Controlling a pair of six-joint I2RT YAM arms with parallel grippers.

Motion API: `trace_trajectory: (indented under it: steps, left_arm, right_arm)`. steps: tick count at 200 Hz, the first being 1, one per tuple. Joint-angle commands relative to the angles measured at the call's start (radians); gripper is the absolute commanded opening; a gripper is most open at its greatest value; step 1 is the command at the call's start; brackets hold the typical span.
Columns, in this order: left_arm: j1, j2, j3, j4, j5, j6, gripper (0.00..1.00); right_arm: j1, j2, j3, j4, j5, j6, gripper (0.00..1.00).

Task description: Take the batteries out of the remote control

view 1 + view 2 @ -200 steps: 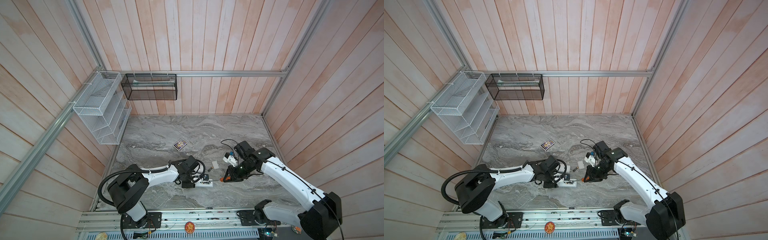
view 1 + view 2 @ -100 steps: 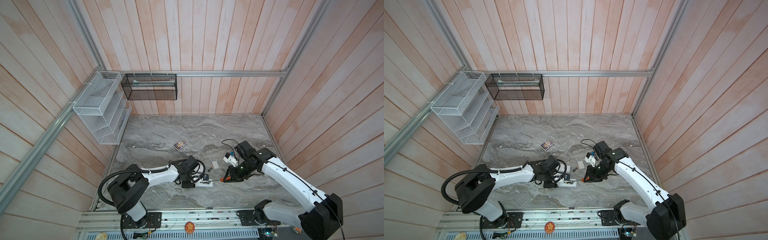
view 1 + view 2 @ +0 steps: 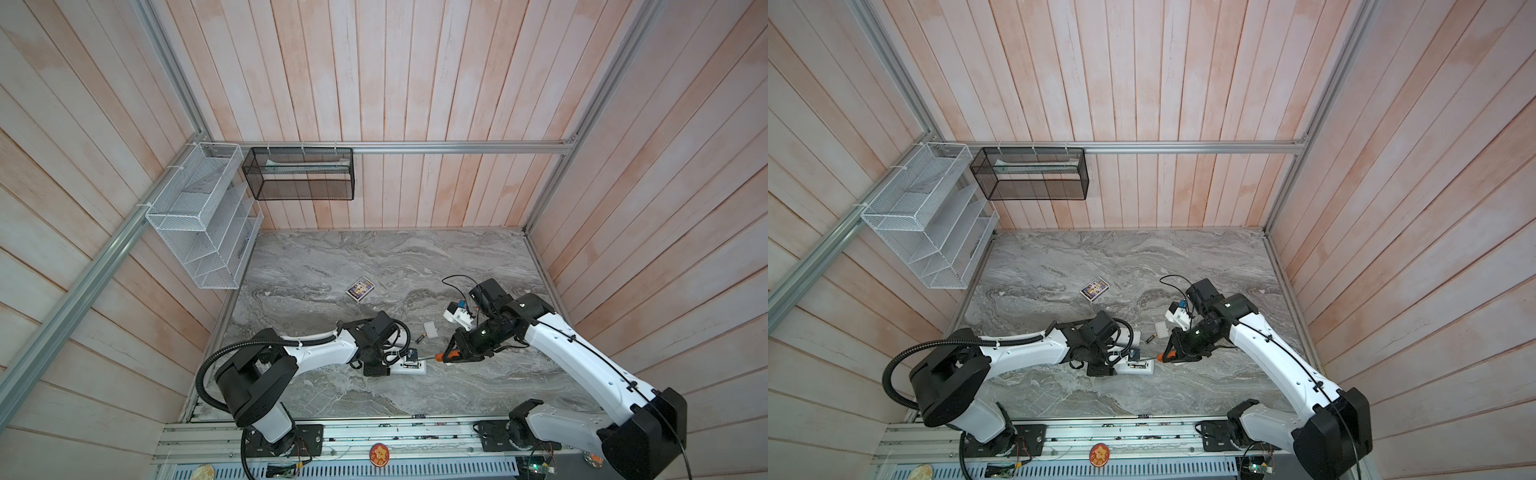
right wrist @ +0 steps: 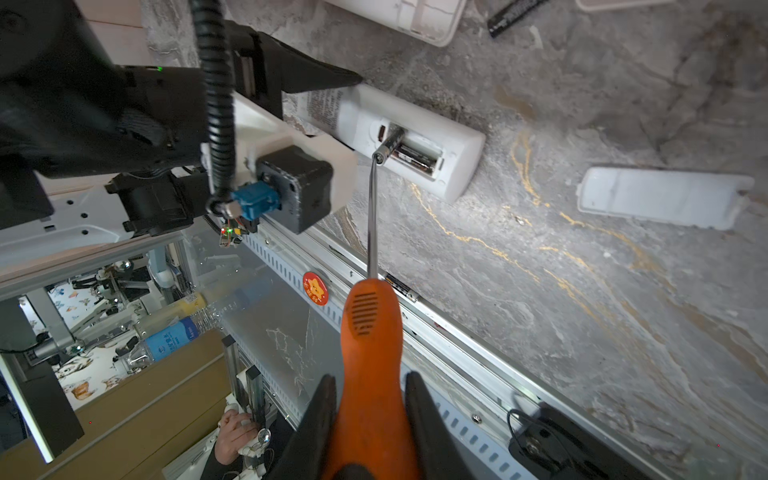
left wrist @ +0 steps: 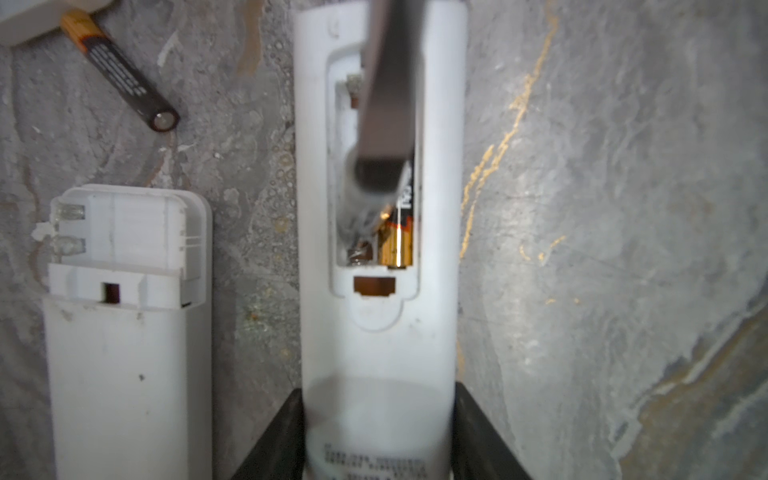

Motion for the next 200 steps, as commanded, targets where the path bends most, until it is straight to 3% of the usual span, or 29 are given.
trace_trajectory:
  steps: [1,78,112,200]
  left_arm:
    - [-0.024,0.113,-0.070,-0.046,-0.008,0.014,0.00]
    - [-0.024,0.111,-0.070,-0.047,-0.010,0.012,0.00]
    - [-0.025,0.113,-0.068,-0.046,-0.008,0.012,0.00]
    - [-0.023,0.110,-0.065,-0.049,-0.011,0.010,0.00]
  right_arm:
    - [0.004,0.017,0.031,0.047,-0.044,-0.019,0.00]
    - [-0.002,0.047,0.040,0.070,-0.023,-0.024,0.00]
    - [-0.007,0.024,0.029,0.006,0.049,-0.028,0.00]
    - [0.038,-0.016,-0.073,0.076,0.031,0.051,0.00]
